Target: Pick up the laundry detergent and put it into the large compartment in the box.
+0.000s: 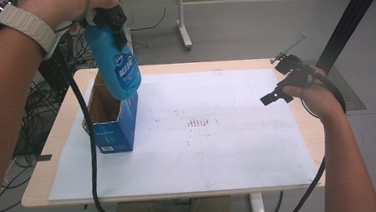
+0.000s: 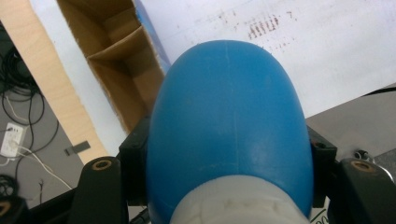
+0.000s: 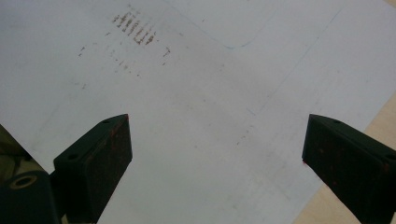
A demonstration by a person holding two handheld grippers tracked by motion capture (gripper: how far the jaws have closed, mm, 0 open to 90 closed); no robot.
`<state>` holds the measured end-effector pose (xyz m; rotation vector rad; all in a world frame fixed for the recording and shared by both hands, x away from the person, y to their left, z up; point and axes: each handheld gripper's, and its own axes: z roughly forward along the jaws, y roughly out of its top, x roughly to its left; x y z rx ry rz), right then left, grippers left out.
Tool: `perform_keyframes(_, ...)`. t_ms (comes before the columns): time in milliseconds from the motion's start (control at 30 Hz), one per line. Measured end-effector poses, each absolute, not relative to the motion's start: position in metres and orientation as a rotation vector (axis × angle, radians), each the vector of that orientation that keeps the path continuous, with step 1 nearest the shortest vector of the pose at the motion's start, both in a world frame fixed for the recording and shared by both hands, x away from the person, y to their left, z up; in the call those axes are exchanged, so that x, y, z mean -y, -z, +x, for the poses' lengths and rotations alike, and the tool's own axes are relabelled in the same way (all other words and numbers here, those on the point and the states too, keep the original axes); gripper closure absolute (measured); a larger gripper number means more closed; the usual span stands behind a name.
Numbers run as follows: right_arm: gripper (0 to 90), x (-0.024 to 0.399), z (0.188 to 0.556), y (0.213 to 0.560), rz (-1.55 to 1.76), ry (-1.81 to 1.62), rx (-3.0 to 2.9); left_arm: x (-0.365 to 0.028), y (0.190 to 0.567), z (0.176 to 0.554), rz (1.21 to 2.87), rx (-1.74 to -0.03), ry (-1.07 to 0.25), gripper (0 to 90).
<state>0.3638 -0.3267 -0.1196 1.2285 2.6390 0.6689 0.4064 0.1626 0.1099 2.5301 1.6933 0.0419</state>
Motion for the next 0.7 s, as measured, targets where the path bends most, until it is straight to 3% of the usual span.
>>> perform_keyframes(700,8.3,0.328,0.366,0.123,1.218,-0.690,-2.637,-0.196,-0.104,0.415,2.384,-1.909,-0.041,38.0)
